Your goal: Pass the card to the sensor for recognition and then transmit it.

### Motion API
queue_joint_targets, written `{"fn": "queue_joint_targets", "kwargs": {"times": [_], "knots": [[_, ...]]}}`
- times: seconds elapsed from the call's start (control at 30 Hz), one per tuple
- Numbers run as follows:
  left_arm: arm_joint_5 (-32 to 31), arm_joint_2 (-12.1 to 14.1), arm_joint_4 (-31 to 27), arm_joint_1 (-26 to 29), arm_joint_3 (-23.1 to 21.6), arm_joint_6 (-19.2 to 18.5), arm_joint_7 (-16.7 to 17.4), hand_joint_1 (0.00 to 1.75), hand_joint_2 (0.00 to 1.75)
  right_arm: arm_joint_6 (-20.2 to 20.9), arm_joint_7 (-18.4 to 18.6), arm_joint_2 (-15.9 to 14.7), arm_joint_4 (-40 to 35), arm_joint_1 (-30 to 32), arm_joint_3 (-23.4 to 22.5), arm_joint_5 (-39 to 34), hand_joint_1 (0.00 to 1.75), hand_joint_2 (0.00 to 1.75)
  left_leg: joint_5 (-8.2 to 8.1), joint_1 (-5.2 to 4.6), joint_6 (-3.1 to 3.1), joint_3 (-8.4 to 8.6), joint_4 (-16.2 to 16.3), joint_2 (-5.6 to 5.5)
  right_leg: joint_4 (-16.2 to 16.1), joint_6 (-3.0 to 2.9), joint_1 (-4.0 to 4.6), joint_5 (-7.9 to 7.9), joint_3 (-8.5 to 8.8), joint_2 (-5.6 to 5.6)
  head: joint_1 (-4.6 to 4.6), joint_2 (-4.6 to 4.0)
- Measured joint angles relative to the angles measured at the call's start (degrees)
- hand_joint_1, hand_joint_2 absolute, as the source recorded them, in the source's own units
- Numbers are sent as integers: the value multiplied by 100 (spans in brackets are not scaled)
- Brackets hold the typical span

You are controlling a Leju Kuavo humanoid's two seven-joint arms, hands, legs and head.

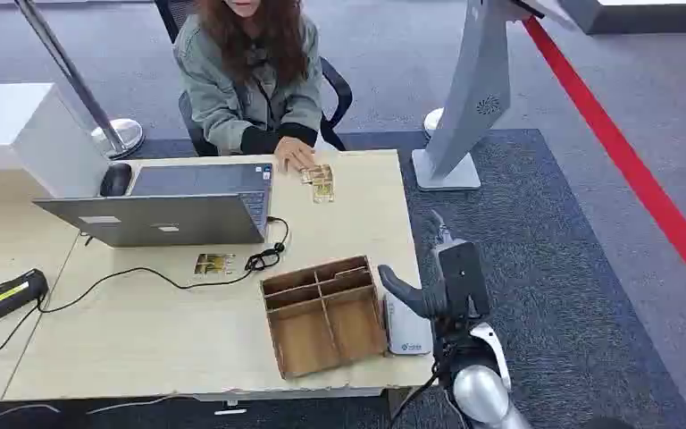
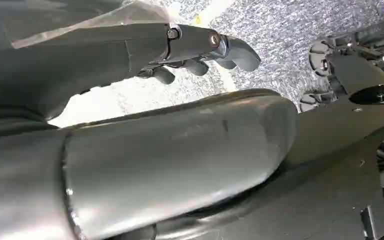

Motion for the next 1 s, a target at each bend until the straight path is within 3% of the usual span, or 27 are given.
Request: {"fn": "queue_joint_targets", "kwargs": {"times": [0.5,1.0], "knots": [[66,0,0,-1,-81,15,0,0,0,-81,-197,4,79,-58,20,-201,0,175,0,0,0,0,0,0,0,0,0,0,1,0,0,0],[188,0,0,-3,-188,42,0,0,0,48,-291,0,129,-649,153,538,0,175,0,0,0,0,0,0,1,0,0,1,1,0,0,0]]}}
